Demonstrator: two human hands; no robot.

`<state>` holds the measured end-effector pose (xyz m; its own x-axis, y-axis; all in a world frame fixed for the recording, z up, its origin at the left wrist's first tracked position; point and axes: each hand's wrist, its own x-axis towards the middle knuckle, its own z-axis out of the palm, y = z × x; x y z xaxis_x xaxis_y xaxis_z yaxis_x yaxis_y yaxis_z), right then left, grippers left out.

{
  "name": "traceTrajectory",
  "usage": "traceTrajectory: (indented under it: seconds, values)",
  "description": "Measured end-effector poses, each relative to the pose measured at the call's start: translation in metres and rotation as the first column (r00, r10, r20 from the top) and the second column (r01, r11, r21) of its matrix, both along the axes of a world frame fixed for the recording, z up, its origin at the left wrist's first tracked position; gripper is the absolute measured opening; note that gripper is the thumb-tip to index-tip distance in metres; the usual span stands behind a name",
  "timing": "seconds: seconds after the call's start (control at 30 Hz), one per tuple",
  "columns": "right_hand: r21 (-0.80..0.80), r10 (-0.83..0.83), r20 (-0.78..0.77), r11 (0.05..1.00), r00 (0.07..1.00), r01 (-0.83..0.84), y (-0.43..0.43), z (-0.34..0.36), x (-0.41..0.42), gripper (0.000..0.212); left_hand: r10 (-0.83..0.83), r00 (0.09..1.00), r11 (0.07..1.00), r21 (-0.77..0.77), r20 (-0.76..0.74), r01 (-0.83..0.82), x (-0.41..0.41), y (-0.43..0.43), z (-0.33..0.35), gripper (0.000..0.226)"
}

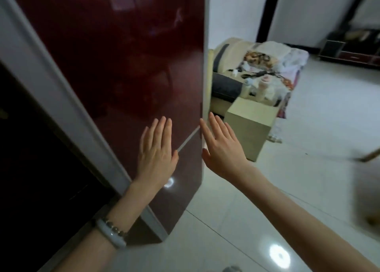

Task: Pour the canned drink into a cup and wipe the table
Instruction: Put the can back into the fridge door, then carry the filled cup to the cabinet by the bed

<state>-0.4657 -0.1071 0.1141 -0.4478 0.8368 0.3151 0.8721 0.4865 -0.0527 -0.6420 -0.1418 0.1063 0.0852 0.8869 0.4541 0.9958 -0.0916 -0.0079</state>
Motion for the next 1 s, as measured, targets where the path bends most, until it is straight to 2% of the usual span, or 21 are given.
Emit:
traceTrajectory:
  seconds: [0.2, 0.4, 0.6, 1.0]
  values:
    - [-0.078, -0.335, 0.000, 0.939, 0.942, 0.334, -0.031, -0.007, 0.098, 0.077, -0.299, 0.954, 0.953, -0.058, -0.004, 0.299, 0.099, 0.025, -0.008, 0.083]
    - [-0.017, -0.622, -0.097, 0.781, 0.777, 0.624, -0.065, -0.011, 0.198, 0.072, -0.543, 0.840, 0.838, -0.056, 0.006, 0.543, 0.210, 0.036, -0.012, 0.082]
    - [0.004, -0.765, -0.073, 0.641, 0.640, 0.767, -0.100, -0.020, 0.298, 0.069, -0.693, 0.720, 0.717, -0.069, 0.039, 0.694, 0.326, 0.030, -0.018, 0.078]
    - [-0.044, -0.913, -0.096, 0.401, 0.396, 0.915, -0.175, -0.041, 0.469, 0.067, -0.862, 0.499, 0.491, -0.100, 0.087, 0.865, 0.527, -0.006, -0.043, 0.077]
